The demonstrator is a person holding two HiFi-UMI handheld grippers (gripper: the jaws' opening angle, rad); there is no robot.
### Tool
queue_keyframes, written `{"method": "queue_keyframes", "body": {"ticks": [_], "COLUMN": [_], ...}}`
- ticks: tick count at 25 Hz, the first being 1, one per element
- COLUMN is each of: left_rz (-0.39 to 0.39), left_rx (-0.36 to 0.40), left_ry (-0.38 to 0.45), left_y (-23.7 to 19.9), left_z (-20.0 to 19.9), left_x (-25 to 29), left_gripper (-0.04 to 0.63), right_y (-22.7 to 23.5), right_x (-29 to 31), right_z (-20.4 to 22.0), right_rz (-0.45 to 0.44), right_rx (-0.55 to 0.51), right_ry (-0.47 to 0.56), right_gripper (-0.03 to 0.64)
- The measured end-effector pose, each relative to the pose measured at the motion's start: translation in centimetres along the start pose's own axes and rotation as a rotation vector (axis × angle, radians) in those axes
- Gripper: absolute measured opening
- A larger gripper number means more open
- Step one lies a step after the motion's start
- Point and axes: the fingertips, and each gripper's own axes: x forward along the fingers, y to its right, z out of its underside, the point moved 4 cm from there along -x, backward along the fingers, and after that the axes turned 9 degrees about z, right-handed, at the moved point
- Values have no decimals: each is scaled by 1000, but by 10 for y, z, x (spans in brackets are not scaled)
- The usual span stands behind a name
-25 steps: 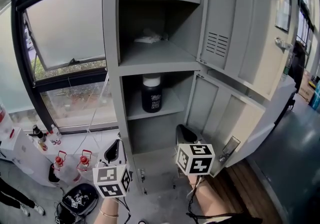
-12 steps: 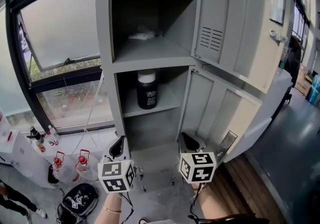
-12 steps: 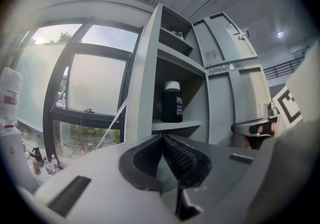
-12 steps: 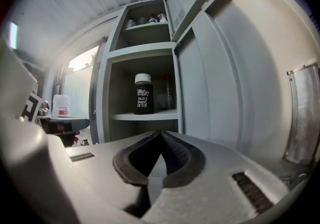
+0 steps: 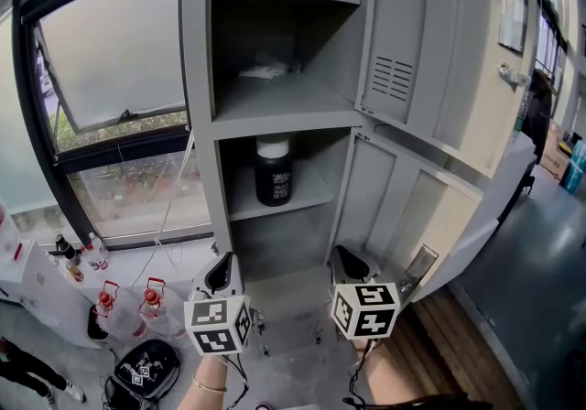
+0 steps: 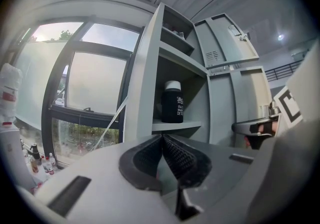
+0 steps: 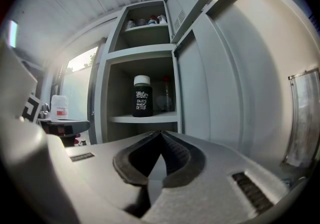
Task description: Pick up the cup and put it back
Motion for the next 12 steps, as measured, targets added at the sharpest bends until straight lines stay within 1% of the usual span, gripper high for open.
{"method": "queue_keyframes", "body": {"ticks": [12], "left_rz": [5], "left_rx": [-13], "left_ry": [-8], "left_y": [-6], "left_z": [7], "left_x": [6], "left_gripper": [9], "right_y": [-1], "right_x": [6], "right_z": [1], "right_rz": [5], "right_rx": [-9], "right_ry": [1], "right_gripper": [-9]}}
